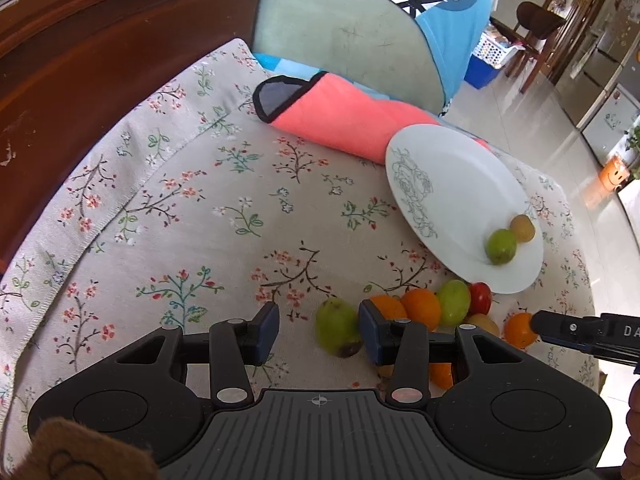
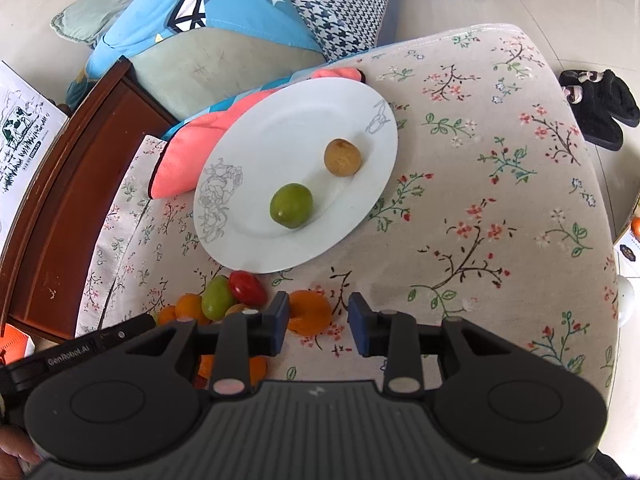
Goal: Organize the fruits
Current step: 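Withdraw both tools from the plate back toward the fruit cluster, then grasp an orange with the right tool while the left tool grasps a green fruit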
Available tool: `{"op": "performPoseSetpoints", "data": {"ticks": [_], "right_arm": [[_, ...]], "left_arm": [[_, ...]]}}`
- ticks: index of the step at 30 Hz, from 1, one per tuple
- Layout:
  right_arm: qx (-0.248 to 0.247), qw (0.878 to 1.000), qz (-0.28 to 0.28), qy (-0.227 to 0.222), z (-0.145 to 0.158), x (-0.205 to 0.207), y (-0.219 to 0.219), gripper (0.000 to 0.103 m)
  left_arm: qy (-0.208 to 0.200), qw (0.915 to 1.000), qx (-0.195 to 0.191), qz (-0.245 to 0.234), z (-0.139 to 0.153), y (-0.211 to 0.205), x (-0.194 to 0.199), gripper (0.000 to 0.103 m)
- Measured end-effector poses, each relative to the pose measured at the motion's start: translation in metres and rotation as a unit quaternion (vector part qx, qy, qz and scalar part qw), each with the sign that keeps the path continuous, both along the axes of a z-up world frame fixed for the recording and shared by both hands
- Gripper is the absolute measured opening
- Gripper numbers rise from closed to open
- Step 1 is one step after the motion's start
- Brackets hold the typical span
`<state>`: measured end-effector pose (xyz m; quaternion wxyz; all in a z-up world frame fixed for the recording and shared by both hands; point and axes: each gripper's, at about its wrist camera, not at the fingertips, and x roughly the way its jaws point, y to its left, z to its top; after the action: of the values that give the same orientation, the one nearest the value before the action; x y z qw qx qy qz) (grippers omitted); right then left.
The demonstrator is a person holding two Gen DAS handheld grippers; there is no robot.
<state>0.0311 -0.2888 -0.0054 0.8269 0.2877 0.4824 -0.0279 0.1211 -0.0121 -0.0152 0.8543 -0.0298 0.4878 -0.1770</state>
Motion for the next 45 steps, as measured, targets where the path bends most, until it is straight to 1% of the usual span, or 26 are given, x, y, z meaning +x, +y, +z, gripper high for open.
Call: {"op": "performPoseSetpoints", "data": {"ticks": [9, 16, 20, 21, 24, 27, 28, 33, 37, 41, 45], "right_arm": [[-0.002, 1.000, 0.020, 0.004, -0.004, 0.006, 0.012, 0.036], [-0.005, 0.999, 0.033, 0.008, -0.008, 0.010, 0.021, 0.036], [-0.012, 0.999, 0.038, 0.011, -0.010, 0.010, 0.024, 0.035], [-0.015, 0.999, 0.039, 0.010, -0.010, 0.010, 0.024, 0.035], [-0.013, 0.999, 0.034, 0.010, -0.010, 0.010, 0.023, 0.034], [-0.015, 0.999, 0.031, 0.011, -0.010, 0.010, 0.022, 0.032], [-0.016, 0.999, 0.030, 0.011, -0.010, 0.010, 0.022, 0.031], [-0.017, 0.999, 0.030, 0.012, -0.010, 0.011, 0.023, 0.031], [-0.010, 0.999, 0.028, 0.015, -0.011, 0.011, 0.021, 0.032], [-0.005, 1.000, 0.025, 0.018, -0.011, 0.012, 0.021, 0.033], [-0.014, 0.999, 0.031, 0.017, -0.010, 0.011, 0.024, 0.033]], "left_arm": [[-0.004, 0.9999, -0.003, -0.010, -0.001, 0.001, -0.003, 0.042], [-0.016, 0.9997, 0.000, -0.021, 0.000, -0.001, -0.005, 0.042], [-0.025, 0.9990, 0.013, -0.036, 0.000, -0.003, -0.008, 0.043], [-0.025, 0.9986, 0.021, -0.041, -0.001, -0.004, -0.009, 0.045], [-0.029, 0.9985, 0.032, -0.033, -0.003, 0.002, -0.009, 0.046], [-0.033, 0.9984, 0.033, -0.032, -0.001, 0.007, -0.008, 0.046], [-0.036, 0.9980, 0.036, -0.036, -0.001, 0.005, -0.009, 0.044], [-0.051, 0.9948, 0.053, -0.070, -0.005, -0.008, -0.013, 0.044], [-0.072, 0.9924, 0.068, -0.072, -0.007, -0.014, -0.013, 0.044], [-0.066, 0.9933, 0.066, -0.069, -0.010, -0.014, -0.010, 0.044], [-0.063, 0.9926, 0.071, -0.077, -0.015, -0.015, -0.010, 0.043]]}}
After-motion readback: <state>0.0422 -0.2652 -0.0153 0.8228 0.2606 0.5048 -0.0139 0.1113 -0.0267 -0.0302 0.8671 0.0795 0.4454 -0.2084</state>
